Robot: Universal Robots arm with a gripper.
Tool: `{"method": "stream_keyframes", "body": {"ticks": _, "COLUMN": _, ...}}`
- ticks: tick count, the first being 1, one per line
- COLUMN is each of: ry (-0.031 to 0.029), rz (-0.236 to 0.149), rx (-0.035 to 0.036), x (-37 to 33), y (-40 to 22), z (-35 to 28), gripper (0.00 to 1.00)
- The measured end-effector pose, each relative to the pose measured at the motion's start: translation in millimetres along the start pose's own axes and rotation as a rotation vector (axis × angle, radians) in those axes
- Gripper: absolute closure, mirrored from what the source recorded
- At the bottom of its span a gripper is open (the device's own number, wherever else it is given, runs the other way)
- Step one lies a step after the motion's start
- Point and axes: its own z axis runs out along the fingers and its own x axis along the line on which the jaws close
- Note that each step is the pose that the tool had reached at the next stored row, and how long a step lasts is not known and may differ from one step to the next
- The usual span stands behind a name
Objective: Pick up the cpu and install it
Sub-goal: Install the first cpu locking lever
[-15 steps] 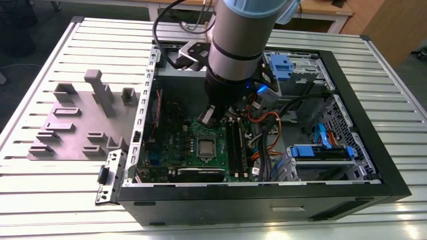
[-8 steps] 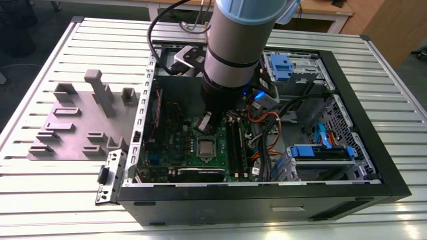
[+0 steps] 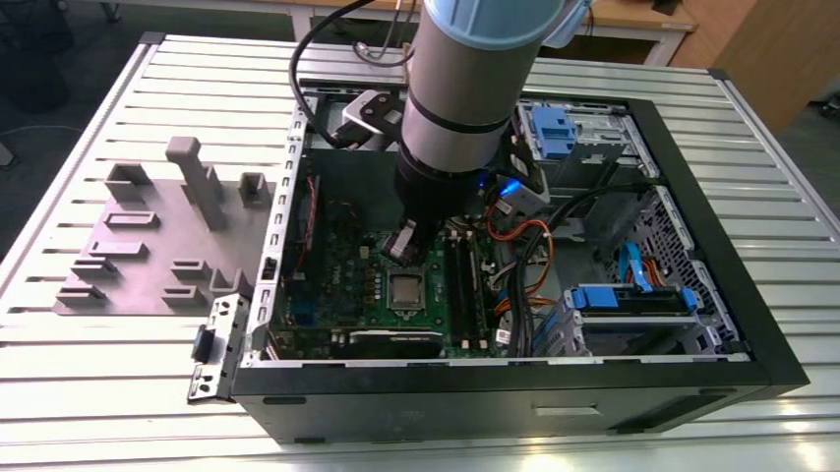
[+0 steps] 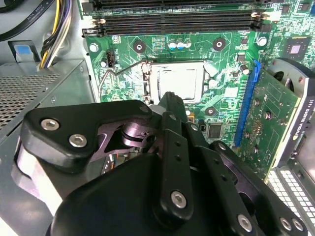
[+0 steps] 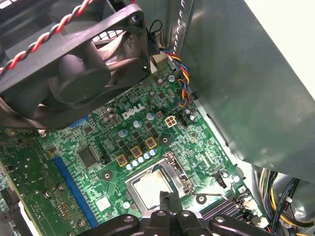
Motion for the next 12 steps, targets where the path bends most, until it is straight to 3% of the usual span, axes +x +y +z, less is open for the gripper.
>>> {"method": "stream_keyframes", "body": {"ticks": 7, "ry": -0.0001, "rz": 0.0, "rx": 0.0, "x": 0.1, "y": 0.0, "z": -0.1, "gripper": 0.89}}
{"method": "stream_keyframes", "body": {"ticks": 12, "ry": -0.0005, "rz": 0.0, "rx": 0.0008, "x": 0.0, "y": 0.8, "z": -8.7, "gripper": 0.89}}
